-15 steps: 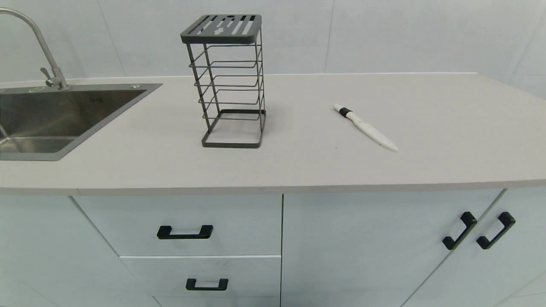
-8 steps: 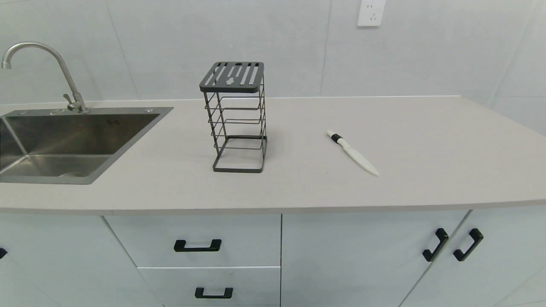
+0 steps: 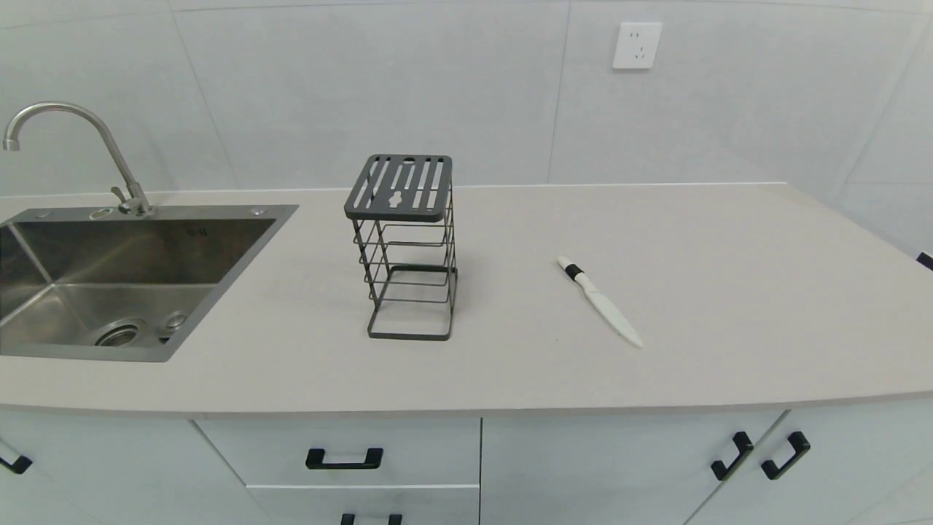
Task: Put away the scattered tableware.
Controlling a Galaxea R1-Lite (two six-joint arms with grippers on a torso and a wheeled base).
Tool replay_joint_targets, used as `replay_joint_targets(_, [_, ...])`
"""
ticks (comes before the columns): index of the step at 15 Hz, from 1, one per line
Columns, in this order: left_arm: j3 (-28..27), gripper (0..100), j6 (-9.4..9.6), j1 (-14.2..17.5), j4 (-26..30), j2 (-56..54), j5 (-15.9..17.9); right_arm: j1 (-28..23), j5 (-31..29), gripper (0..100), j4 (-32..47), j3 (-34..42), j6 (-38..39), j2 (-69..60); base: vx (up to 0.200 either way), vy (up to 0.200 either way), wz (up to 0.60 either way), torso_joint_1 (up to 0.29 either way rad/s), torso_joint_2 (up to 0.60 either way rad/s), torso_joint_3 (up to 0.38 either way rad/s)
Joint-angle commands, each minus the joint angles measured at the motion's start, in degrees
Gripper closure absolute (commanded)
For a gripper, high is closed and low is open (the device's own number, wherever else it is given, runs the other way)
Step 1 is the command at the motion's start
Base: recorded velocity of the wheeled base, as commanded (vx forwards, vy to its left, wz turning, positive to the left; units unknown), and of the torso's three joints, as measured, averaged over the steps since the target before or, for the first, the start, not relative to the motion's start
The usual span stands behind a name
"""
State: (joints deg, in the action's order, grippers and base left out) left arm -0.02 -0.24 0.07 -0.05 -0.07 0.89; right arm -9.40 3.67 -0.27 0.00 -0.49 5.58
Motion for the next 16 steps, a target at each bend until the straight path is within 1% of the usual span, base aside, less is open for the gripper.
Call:
replay_joint_targets(1, [0.02,0,-0.02,0.01,-0.04,0.07,-0.01,-0.01,0.02,0,-0.08,0.00,-0.04,0.04,0.000,0.000,0.00,0.281,-0.52,-0.251])
replay_joint_targets(11, [0.02,0,-0.02,0.01,-0.04,0.07,-0.01,-0.01,0.02,0,-0.08,0.00,-0.04,0.04,0.000,0.000,0.00,0.292,-0.56,-0.271])
replay_joint_targets(16, [0.02,0,-0.02,0.01,-0.04,0.07,-0.10,-0.01,0.02,0,-0.08,0.00,-0.04,0.04,0.000,0.000,0.00,0.023,-0.04,-0.022])
